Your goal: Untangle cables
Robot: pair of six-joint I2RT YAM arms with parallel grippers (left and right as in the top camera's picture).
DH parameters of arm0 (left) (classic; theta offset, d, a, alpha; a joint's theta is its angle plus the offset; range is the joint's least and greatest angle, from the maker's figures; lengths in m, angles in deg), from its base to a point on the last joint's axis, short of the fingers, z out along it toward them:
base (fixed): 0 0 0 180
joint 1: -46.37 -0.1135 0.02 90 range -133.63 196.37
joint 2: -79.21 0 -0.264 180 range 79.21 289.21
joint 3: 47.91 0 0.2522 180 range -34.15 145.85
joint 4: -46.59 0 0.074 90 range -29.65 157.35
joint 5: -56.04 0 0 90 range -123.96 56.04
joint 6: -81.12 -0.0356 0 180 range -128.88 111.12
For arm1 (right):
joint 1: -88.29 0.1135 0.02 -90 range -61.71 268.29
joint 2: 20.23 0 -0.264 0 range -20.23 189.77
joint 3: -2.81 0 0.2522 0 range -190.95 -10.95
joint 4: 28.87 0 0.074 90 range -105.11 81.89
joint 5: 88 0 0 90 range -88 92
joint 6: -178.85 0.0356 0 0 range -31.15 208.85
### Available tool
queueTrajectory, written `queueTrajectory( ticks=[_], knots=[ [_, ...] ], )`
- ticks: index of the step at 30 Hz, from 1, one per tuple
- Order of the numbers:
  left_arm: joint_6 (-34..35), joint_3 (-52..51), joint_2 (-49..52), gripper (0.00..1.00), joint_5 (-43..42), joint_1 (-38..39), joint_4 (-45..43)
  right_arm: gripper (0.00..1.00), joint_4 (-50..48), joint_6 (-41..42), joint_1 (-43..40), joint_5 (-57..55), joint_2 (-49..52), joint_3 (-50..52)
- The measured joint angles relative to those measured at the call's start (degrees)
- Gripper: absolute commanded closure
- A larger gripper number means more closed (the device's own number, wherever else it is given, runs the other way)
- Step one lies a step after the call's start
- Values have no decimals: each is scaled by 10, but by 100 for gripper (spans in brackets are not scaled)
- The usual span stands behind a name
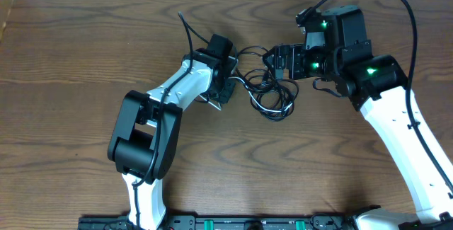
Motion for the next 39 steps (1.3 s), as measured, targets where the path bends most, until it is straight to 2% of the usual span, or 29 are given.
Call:
queueTrajectory(
  ticks=[3,4,11,16,19,26,30,39],
  knots=[
    [12,0,0,92,0,0,-6,1,0,0,0,0,0,0],
    [8,0,0,92,0,0,-9,1,0,0,0,0,0,0],
    [12,1,1,93,-5,0,-4,1,0,0,0,0,0,0],
    [12,7,-17,93,-29,0,53,1,1,0,0,0,0,0],
    [15,7,-83,93,-61,0,50,1,3,0,0,0,0,0],
    [27,23,-308,93,-118,0,33,1,11,0,0,0,0,0],
    [39,25,-396,93,-164,0,14,1,16,0,0,0,0,0],
    [97,25,-472,93,-191,0,-64,1,15,0,0,42,0,0]
  ],
)
